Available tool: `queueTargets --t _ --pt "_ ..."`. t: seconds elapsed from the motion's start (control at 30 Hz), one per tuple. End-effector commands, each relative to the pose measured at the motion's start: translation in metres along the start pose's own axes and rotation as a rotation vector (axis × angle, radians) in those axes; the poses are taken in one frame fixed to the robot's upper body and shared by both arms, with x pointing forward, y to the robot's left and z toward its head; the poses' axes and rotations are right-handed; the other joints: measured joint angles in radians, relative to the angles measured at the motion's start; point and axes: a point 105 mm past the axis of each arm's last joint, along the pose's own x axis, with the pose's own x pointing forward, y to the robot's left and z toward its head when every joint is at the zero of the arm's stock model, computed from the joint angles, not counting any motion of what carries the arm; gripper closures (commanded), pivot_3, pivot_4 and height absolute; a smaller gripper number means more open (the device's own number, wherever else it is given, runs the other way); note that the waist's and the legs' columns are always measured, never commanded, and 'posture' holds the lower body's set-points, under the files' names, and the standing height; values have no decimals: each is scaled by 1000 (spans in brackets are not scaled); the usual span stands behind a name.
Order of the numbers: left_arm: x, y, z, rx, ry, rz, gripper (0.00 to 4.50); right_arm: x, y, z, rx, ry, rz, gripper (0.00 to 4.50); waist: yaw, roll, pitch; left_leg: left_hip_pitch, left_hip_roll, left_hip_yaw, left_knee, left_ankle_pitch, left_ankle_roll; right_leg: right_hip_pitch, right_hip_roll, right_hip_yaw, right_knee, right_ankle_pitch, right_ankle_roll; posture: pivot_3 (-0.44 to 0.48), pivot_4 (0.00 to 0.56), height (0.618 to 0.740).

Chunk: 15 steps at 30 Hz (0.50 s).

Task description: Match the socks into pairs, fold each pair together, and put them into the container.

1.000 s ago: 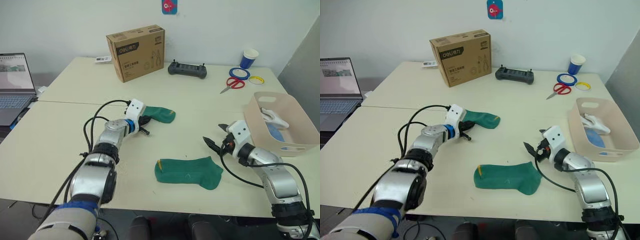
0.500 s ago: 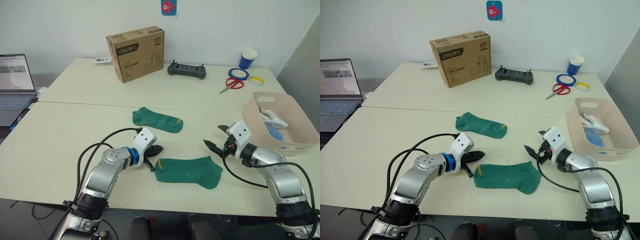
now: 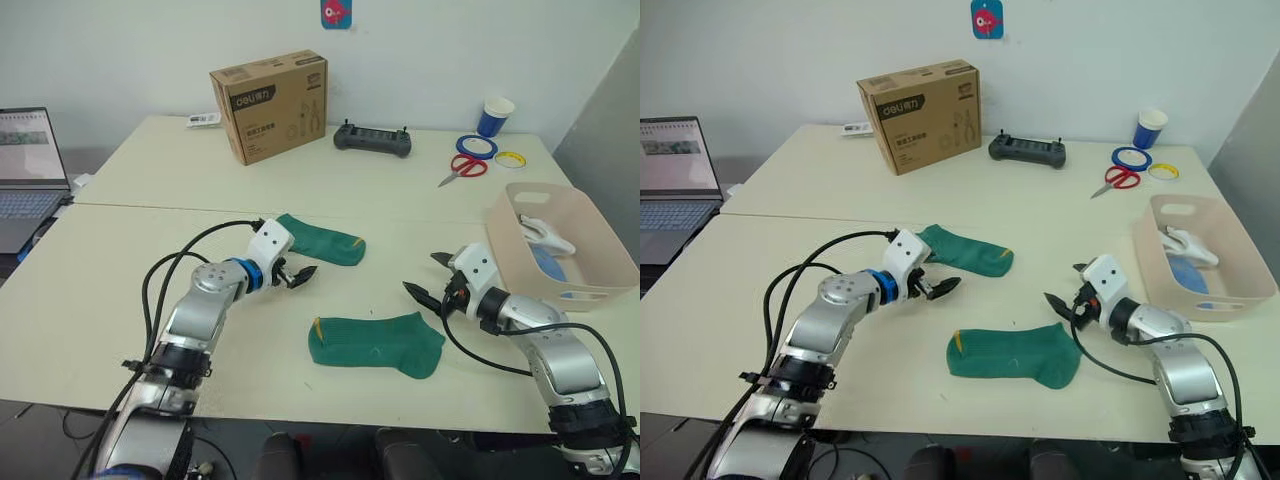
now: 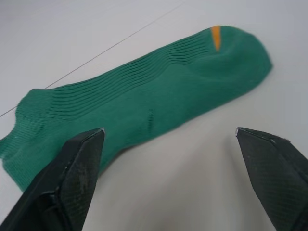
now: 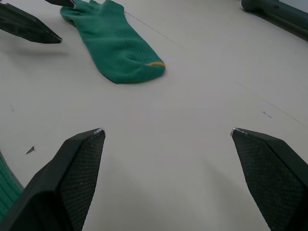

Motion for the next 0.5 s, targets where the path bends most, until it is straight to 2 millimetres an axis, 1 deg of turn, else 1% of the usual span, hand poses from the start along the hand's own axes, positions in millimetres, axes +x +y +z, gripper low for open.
queueTargets --t 0.03,0.1,0.2,0.3,0.33,0.4,0.5 --pt "6 12 -1 -24 1 16 66 -5 -6 11 -30 -36 -14 0 0 0 0 0 0 0 0 0 0 0 0 0 0 0 0 0 150 740" --pt "12 11 -7 -51 22 5 66 -6 -3 11 -21 -40 0 0 0 0 0 0 0 0 0 0 0 0 0 0 0 0 0 0 150 740" --pt "18 10 -9 -61 22 -6 66 -8 5 16 2 -68 52 0 0 0 0 0 0 0 0 0 0 1 0 0 0 0 1 0 150 740" --pt "24 8 -5 -63 16 -16 634 -12 26 26 50 -119 188 0 0 0 0 0 0 0 0 0 0 1 0 0 0 -1 1 0 150 740" --pt "25 8 -5 -62 14 -16 948 -13 30 28 63 -125 210 0 0 0 0 0 0 0 0 0 0 1 0 0 0 -1 1 0 150 740" --pt "27 6 -2 -62 6 -25 1592 -13 34 31 77 -127 232 0 0 0 0 0 0 0 1 0 0 1 0 0 0 -1 2 0 150 740" --pt "28 5 -1 -61 3 -31 2442 -11 35 30 56 -109 222 0 0 0 0 0 0 0 0 0 0 1 0 0 0 -1 2 0 150 740"
